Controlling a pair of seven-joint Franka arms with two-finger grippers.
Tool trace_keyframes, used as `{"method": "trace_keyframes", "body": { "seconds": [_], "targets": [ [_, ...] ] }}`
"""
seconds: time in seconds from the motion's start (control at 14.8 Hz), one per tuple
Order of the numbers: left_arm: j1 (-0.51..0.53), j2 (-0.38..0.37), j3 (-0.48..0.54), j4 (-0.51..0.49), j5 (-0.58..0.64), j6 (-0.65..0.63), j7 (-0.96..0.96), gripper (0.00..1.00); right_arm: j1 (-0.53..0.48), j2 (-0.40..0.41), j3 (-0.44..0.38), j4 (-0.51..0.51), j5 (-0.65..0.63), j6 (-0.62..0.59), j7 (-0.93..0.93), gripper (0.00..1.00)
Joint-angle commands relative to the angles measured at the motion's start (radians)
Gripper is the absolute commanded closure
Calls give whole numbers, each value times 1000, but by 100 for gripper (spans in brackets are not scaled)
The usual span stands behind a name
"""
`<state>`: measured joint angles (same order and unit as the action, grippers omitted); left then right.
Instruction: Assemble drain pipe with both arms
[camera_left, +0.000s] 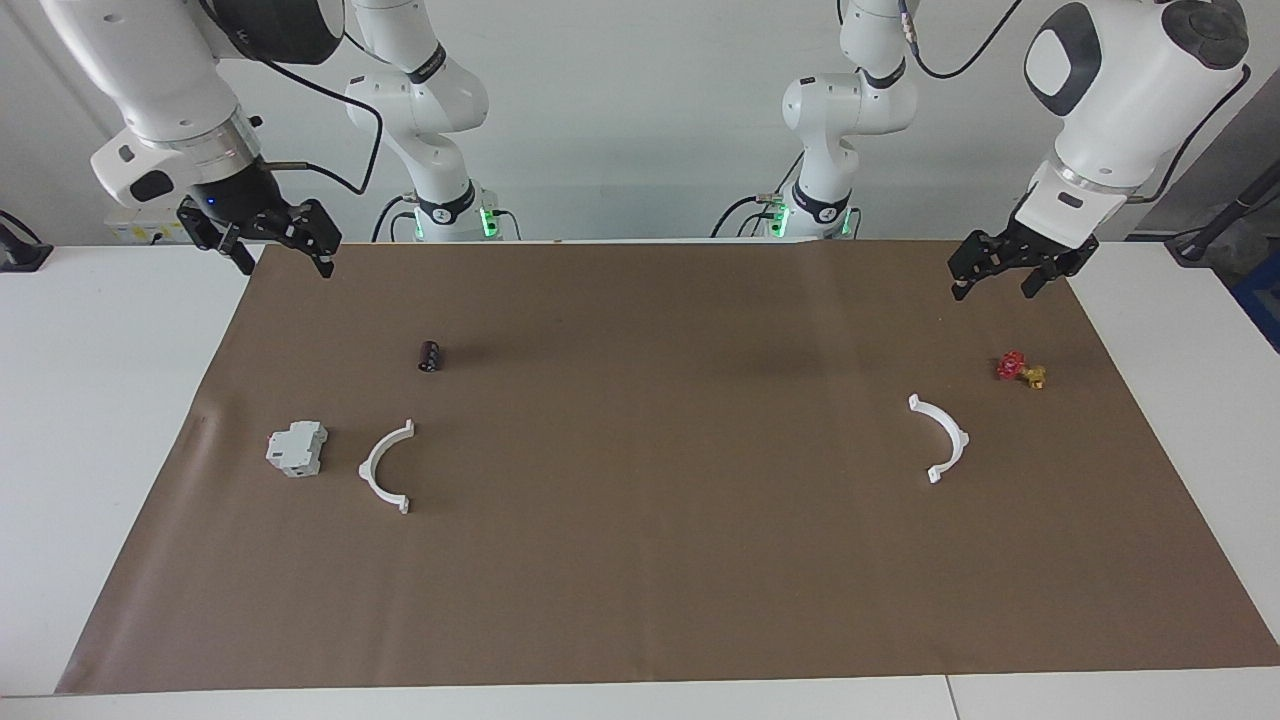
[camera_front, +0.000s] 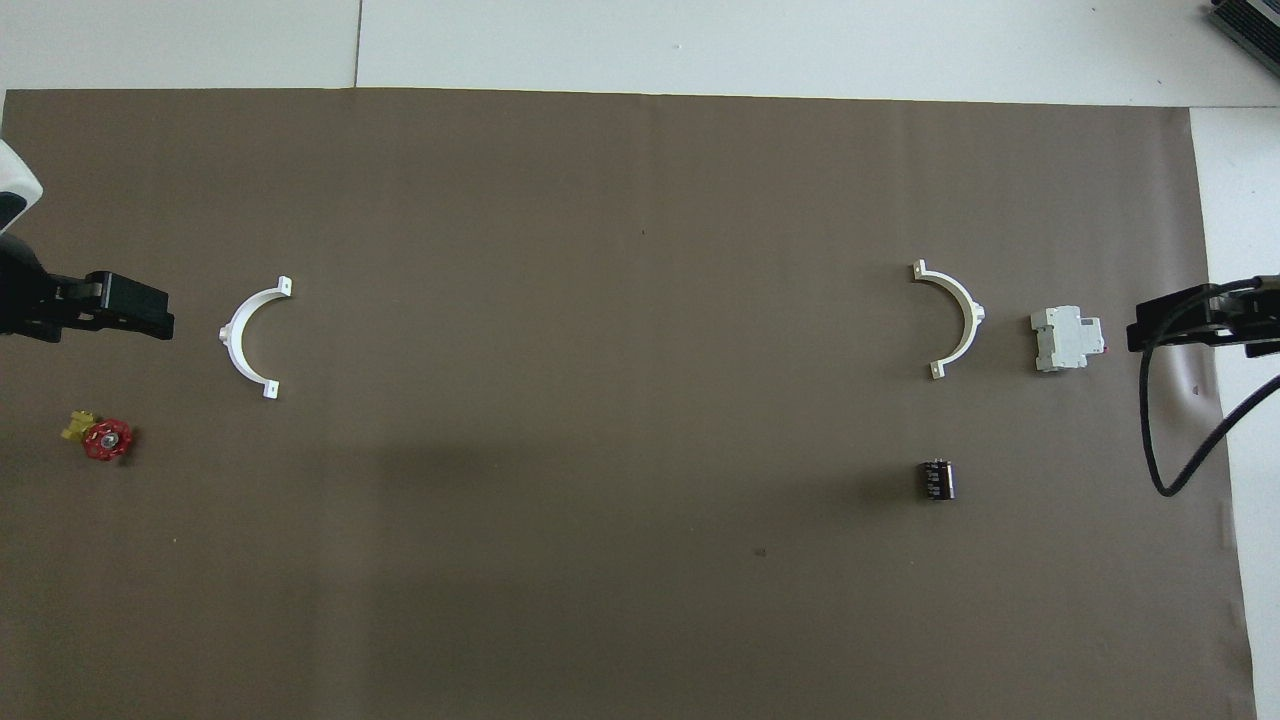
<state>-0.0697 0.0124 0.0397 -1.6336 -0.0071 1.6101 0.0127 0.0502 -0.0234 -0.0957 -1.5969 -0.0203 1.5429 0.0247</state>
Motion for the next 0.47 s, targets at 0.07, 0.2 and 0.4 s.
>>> {"method": "trace_keyframes", "body": {
  "seconds": [0.07,0.2,0.4],
  "targets": [
    [10,-12,-12,-12,18,1,-8,0,0,-13,1,-6,2,-11,14,0],
    [10,-12,-11,-12,18,1,-8,0,0,-15,2,-9,2,-6,15,0],
    [10,-12,-12,-12,18,1,-8,0,0,-20,2,-52,3,58,5,0]
  ]
}}
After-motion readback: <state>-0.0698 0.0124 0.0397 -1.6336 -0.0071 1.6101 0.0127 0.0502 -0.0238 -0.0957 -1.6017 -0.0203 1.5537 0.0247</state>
